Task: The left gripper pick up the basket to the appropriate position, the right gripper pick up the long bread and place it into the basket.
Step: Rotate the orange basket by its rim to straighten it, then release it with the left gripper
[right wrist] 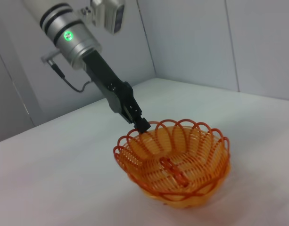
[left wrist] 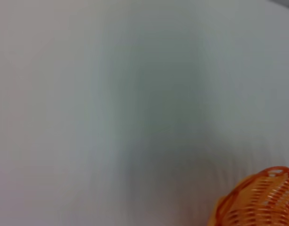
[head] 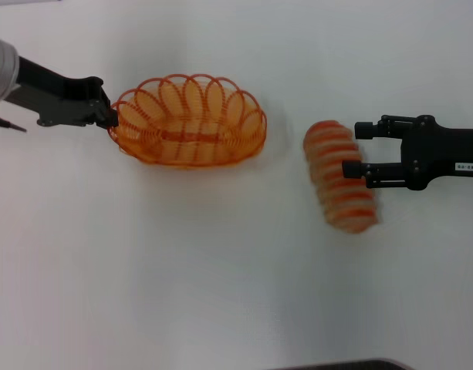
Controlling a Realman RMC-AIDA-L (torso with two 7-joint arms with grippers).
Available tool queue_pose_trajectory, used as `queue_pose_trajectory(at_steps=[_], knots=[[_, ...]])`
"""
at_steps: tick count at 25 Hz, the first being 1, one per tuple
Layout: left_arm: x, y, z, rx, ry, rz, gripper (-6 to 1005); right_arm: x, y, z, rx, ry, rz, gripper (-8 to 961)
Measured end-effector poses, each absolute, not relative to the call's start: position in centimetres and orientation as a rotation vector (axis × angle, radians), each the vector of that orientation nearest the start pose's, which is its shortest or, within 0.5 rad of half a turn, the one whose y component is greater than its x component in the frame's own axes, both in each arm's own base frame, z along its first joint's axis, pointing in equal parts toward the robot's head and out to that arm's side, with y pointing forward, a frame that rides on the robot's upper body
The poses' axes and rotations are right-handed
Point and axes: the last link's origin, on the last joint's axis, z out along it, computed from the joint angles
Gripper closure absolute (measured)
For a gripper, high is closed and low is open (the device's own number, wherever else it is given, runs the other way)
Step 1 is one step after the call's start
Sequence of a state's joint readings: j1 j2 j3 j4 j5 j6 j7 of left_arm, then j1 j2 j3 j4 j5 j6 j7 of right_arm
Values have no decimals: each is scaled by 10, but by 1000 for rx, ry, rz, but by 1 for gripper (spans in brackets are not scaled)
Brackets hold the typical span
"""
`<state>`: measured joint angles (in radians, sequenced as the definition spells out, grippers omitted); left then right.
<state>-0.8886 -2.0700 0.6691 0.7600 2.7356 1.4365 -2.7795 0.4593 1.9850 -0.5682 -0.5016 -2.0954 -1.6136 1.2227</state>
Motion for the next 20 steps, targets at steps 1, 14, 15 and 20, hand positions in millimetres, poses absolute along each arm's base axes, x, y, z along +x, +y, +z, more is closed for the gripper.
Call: queue_pose_trajectory(at_steps=[1,14,15,20], knots=[[-227,404,7,-2101,-1896,18,965,317,295,17,-2709,657,645,128],[-249,381,6,-1984,-1987,-118,877,318,292,16,-2689,565,657,129],[-249,380,6,-1988,-1985,-115,864,318,292,16,-2689,566,657,129],[-250,382,10,-2021,-1945,-115,760,318,291,15,-2682,583,667,129]])
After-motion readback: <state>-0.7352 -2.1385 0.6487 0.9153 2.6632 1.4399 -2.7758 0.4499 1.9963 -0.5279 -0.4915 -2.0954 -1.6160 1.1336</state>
